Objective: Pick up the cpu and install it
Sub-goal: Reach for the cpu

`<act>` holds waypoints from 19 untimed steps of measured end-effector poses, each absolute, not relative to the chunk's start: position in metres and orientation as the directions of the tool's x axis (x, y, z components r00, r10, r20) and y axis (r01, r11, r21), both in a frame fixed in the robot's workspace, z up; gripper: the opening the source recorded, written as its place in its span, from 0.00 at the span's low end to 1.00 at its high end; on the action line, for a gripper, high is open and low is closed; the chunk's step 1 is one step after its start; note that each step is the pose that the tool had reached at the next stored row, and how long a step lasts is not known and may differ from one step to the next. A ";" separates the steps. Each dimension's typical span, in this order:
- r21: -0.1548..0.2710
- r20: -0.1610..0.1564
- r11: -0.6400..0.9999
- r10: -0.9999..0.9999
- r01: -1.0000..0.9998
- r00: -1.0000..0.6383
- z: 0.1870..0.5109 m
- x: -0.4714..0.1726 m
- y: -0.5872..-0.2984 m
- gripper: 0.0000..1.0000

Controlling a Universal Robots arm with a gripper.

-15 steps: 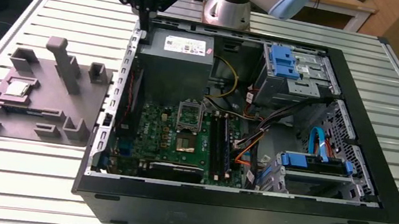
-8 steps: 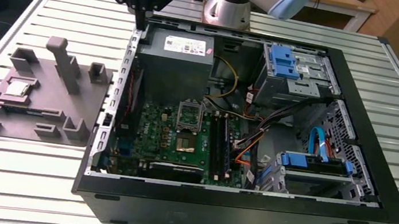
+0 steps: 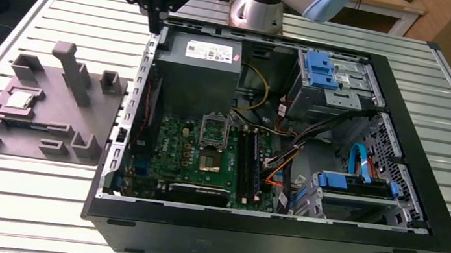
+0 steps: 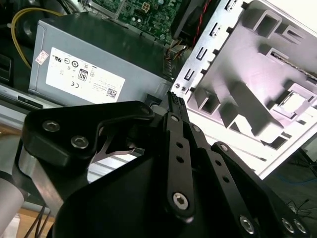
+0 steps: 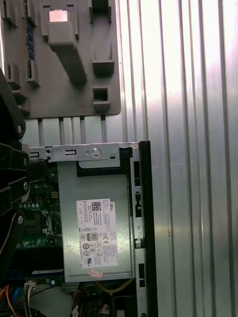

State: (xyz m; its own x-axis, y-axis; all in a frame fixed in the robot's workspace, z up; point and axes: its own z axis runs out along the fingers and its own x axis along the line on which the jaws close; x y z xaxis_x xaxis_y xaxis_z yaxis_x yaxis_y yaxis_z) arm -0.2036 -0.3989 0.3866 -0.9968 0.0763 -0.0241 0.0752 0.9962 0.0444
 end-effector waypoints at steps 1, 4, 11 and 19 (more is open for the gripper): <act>0.044 -0.024 0.996 0.076 0.075 -0.997 0.387 -0.204 -0.399 0.10; 0.044 -0.024 0.996 0.076 0.075 -0.997 0.387 -0.206 -0.399 0.10; 0.044 -0.024 0.996 0.076 0.075 -0.997 0.387 -0.210 -0.399 0.10; 0.044 -0.024 0.996 0.076 0.075 -0.997 0.387 -0.212 -0.399 0.10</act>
State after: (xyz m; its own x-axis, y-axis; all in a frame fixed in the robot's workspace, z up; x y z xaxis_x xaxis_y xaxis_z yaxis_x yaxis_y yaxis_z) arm -0.2118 -0.3989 0.3865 -0.9968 0.0762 -0.0240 0.0751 0.9962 0.0443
